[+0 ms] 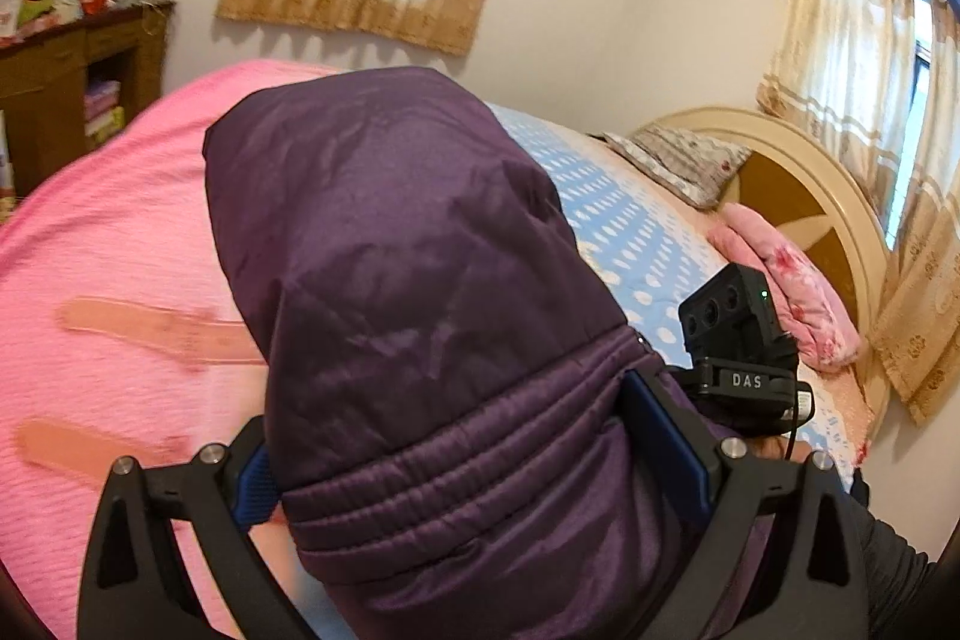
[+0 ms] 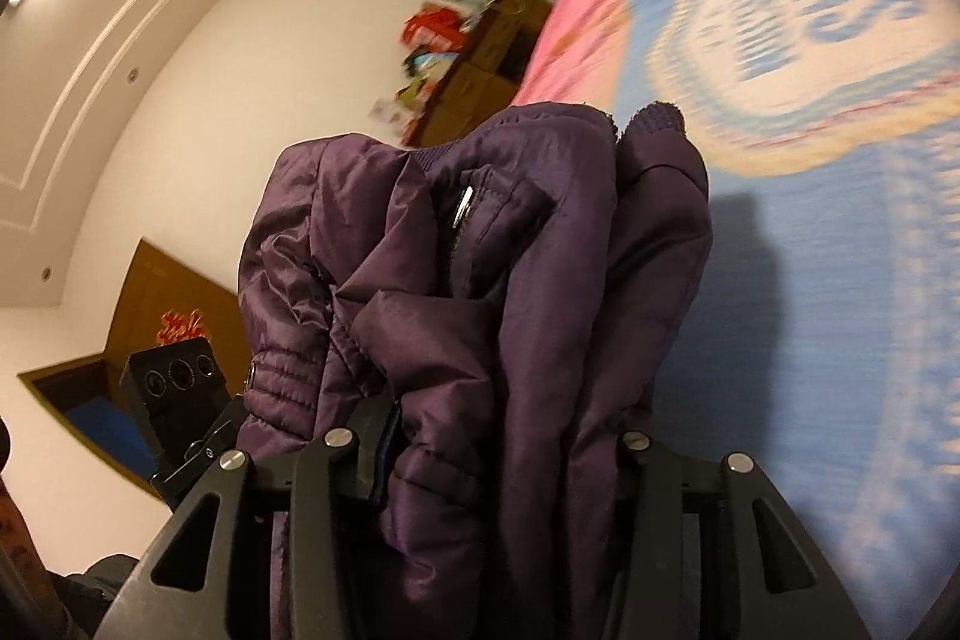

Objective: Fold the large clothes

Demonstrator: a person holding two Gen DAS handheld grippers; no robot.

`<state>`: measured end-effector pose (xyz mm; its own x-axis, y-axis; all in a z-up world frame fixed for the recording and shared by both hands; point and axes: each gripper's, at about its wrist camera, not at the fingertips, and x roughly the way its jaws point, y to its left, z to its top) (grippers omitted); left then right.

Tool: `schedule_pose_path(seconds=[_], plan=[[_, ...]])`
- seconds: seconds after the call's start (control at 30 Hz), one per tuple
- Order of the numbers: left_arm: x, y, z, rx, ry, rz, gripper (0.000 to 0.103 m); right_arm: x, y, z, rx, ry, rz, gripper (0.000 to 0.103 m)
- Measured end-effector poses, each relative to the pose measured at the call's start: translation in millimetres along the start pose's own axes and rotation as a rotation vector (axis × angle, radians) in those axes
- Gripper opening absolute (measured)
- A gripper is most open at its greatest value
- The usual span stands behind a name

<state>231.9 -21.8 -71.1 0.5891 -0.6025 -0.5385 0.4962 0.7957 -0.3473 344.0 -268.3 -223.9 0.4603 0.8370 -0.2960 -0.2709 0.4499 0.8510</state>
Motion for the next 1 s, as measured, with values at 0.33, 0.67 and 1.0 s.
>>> schedule_pose_path(seconds=[0.33, 0.67, 1.0], plan=[[-58, 77, -4, -0.074, -0.076, 0.163, 0.101, 135, 61, 1, -0.065, 0.137, 0.092, 0.046], [-88, 137, -13, -0.164, -0.13, 0.275, 0.101, 244, 104, 4, -0.111, 0.255, 0.129, 0.046], [-95, 190, -36, -0.26, -0.128, 0.291, 0.101, 298, 111, 2, -0.141, 0.338, 0.07, 0.046]])
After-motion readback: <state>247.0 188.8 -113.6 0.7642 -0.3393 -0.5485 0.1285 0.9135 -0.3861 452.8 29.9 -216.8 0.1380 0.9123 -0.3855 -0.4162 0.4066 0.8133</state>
